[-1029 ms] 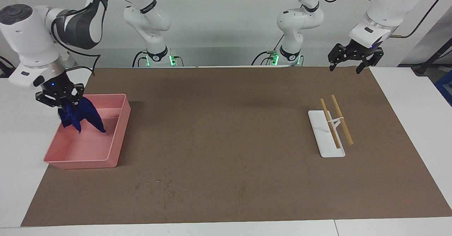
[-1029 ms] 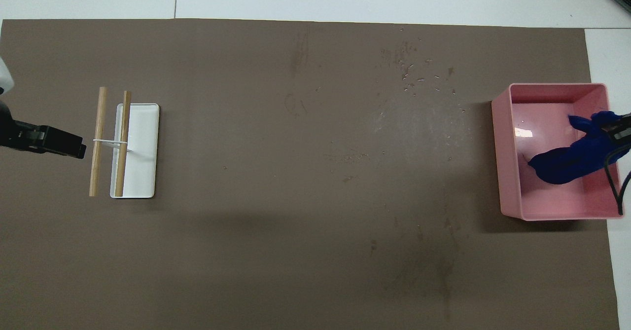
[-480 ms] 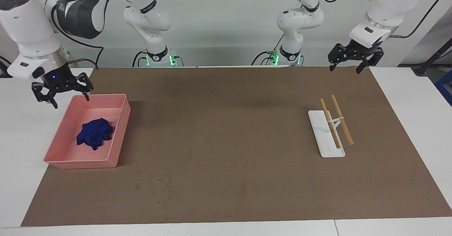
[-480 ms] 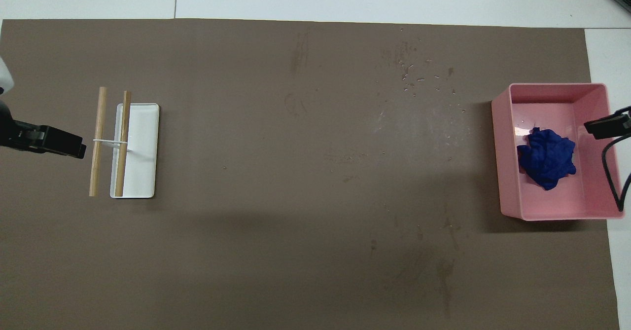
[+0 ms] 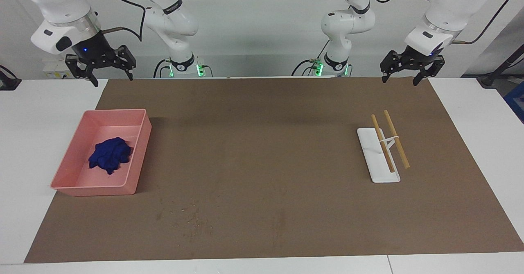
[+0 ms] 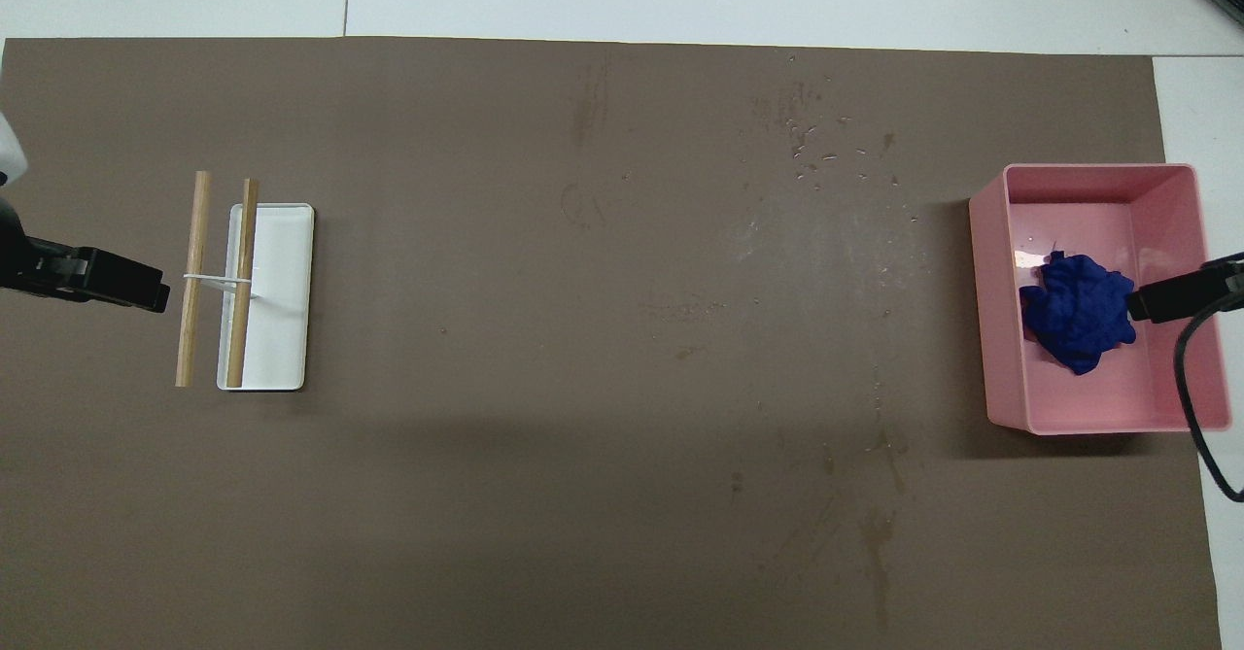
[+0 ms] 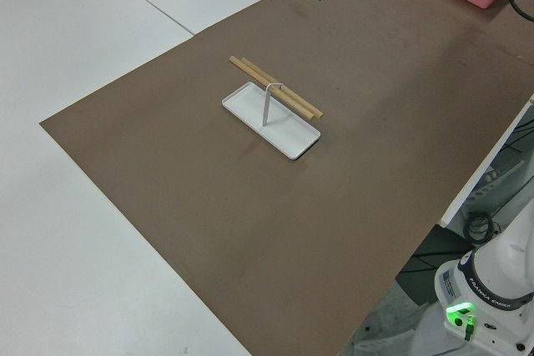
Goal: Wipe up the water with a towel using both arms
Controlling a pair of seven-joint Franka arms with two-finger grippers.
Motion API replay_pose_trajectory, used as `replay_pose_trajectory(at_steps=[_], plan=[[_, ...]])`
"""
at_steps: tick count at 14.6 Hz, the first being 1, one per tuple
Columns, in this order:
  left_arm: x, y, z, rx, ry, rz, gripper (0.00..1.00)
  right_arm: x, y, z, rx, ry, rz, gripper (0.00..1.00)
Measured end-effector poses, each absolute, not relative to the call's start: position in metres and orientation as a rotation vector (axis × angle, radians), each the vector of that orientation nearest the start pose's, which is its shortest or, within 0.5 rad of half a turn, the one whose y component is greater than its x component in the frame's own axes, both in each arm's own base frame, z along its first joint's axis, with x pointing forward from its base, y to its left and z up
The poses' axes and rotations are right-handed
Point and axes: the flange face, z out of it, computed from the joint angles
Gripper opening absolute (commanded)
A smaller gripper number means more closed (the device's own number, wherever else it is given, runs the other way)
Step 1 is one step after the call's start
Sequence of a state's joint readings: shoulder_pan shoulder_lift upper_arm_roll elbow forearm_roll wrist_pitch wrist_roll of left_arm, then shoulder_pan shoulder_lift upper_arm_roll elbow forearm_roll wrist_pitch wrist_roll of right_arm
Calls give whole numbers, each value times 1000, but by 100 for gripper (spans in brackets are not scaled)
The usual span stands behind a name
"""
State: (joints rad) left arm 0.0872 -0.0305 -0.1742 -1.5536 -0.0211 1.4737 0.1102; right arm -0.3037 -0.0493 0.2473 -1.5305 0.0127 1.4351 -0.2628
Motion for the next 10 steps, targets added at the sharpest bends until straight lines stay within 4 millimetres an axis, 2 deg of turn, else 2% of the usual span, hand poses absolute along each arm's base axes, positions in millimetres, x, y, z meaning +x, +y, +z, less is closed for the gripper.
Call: replay_pose_trajectory(at_steps=[4,10], plan=[[533,-50,641,-3141,313,78,100,520,-6,664,-3120,-274,62,100],[533,-50,641,-3141,313,78,100,521,-5,665,-3119,-273,48,100]])
